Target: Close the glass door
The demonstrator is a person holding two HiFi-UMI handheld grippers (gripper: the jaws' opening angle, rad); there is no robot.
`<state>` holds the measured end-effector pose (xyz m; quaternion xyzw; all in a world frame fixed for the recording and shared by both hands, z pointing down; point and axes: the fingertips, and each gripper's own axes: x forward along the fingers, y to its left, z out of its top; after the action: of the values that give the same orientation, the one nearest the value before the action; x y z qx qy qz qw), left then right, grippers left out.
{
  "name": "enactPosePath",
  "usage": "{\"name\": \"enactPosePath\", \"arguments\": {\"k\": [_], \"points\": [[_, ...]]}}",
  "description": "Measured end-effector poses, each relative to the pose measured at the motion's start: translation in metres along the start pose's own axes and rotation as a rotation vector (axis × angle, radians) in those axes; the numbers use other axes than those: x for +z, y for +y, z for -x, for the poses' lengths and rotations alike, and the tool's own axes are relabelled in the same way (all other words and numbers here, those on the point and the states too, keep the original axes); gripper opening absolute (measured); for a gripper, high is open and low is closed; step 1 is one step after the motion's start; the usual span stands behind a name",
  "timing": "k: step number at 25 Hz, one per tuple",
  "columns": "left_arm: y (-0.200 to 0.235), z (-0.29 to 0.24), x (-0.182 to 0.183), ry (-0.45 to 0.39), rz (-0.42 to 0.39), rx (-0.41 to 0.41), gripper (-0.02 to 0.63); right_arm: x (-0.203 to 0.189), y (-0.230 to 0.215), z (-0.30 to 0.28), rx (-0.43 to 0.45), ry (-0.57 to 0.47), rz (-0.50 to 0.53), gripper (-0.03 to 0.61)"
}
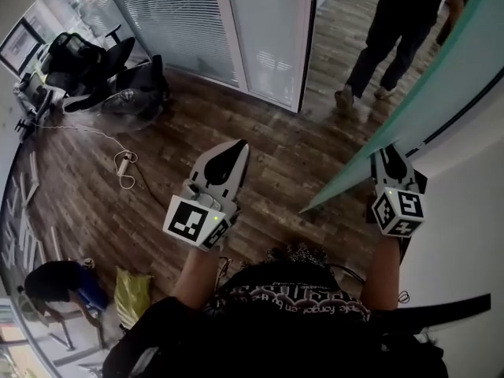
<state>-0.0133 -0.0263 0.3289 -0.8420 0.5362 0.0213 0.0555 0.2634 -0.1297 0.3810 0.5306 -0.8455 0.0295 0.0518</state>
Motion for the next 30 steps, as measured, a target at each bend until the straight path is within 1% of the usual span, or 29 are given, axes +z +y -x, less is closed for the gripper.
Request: {"name": "enactPosePath", "arguments": {"k": [3, 11, 20, 26, 30], "points": [[0.008, -0.009, 0.002, -0.005, 0.013, 0.001, 0.003, 0.004, 0.000, -0.015, -0.005, 0.002, 0.001, 0.114], [0.032, -0.025, -0.013, 0.006, 0.031, 0.029, 0.003, 0.005, 0.006, -0.053, -0.010, 0.008, 0.009, 0.114], [0.073, -0.064, -0.012, -0.002, 0.036, 0.068, 0.002, 0.014, 0.014, -0.108, -0.039, 0.005, 0.012, 0.112], [0.091, -0.096, -0.016, -0.003, 0.028, 0.086, 0.002, 0.016, 0.015, -0.146, -0.026, 0.022, 0.016, 0.112], [0.103, -0.119, -0.016, 0.000, 0.032, 0.096, 0.002, 0.022, 0.014, -0.171, -0.030, 0.012, 0.032, 0.111]]}}
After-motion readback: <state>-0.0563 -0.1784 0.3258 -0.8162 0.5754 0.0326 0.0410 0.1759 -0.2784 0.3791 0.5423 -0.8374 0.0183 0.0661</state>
